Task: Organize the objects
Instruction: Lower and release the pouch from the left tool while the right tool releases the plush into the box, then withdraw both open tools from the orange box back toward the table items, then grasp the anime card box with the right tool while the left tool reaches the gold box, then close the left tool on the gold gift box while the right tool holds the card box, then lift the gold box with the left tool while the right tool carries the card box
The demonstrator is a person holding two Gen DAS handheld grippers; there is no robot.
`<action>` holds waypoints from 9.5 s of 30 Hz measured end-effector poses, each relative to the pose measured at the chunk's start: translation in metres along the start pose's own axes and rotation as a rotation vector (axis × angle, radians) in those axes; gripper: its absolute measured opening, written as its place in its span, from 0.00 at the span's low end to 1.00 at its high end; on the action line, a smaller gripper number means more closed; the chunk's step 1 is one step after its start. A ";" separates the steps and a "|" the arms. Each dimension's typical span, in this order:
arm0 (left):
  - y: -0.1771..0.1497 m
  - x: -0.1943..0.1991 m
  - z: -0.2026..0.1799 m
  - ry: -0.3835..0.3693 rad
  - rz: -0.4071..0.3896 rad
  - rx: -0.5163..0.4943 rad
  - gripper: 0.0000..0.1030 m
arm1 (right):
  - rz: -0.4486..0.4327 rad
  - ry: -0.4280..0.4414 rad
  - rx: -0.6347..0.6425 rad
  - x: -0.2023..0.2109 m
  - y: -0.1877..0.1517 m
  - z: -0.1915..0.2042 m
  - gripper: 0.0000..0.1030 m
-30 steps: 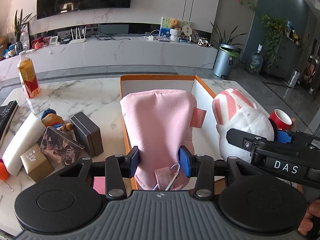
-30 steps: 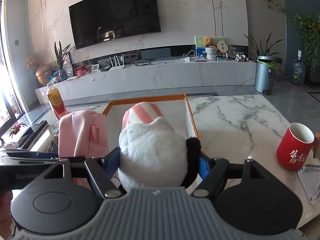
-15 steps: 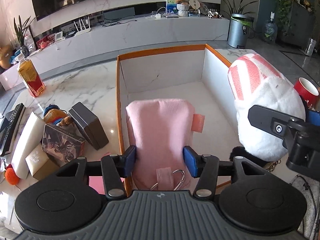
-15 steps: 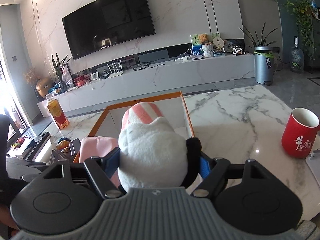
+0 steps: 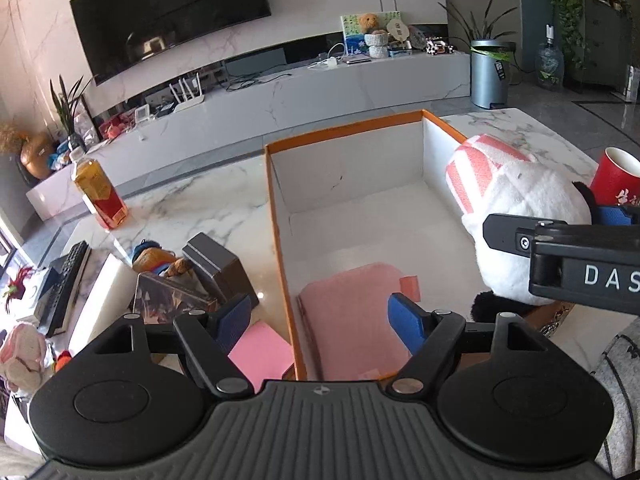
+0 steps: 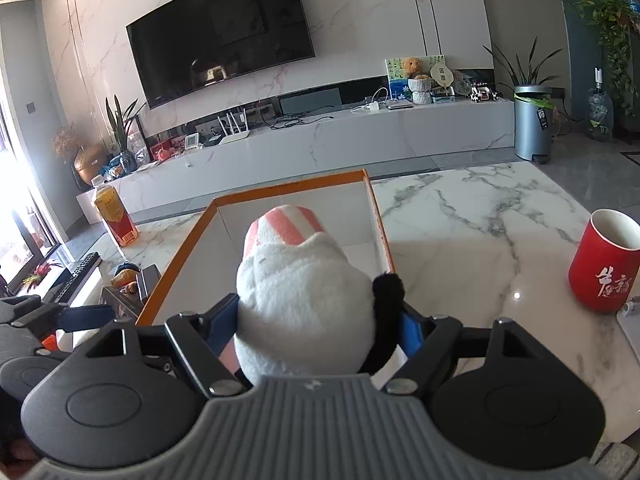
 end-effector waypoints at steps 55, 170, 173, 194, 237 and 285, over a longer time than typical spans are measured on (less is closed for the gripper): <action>-0.043 -0.034 0.060 -0.133 0.196 0.224 0.87 | -0.040 0.037 0.091 -0.028 -0.005 0.037 0.99; -0.094 -0.152 0.215 -0.030 0.451 0.722 0.89 | 0.269 0.204 0.714 -0.217 -0.074 0.261 0.78; -0.093 -0.151 0.212 -0.015 0.411 0.690 0.78 | 0.229 0.191 0.757 -0.219 -0.079 0.263 0.77; -0.086 -0.133 0.210 0.002 0.362 0.645 0.72 | 0.333 0.196 0.466 -0.199 -0.066 0.234 0.60; -0.110 -0.128 0.225 0.214 0.358 0.682 0.75 | 0.325 0.198 0.353 -0.202 -0.087 0.232 0.58; 0.046 0.008 0.054 -0.028 -0.027 0.366 0.74 | -0.022 0.124 0.235 0.021 0.054 0.075 0.58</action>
Point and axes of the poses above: each gripper's, at about its wrist camera, not at the fingertips, and x roughly against the way its jaws point, z to its left, y to its top, the point moved 7 cm from there along -x, roughly the way its jaws point, and after that the axes turned 8 degrees about y, right-handed, at the moved point
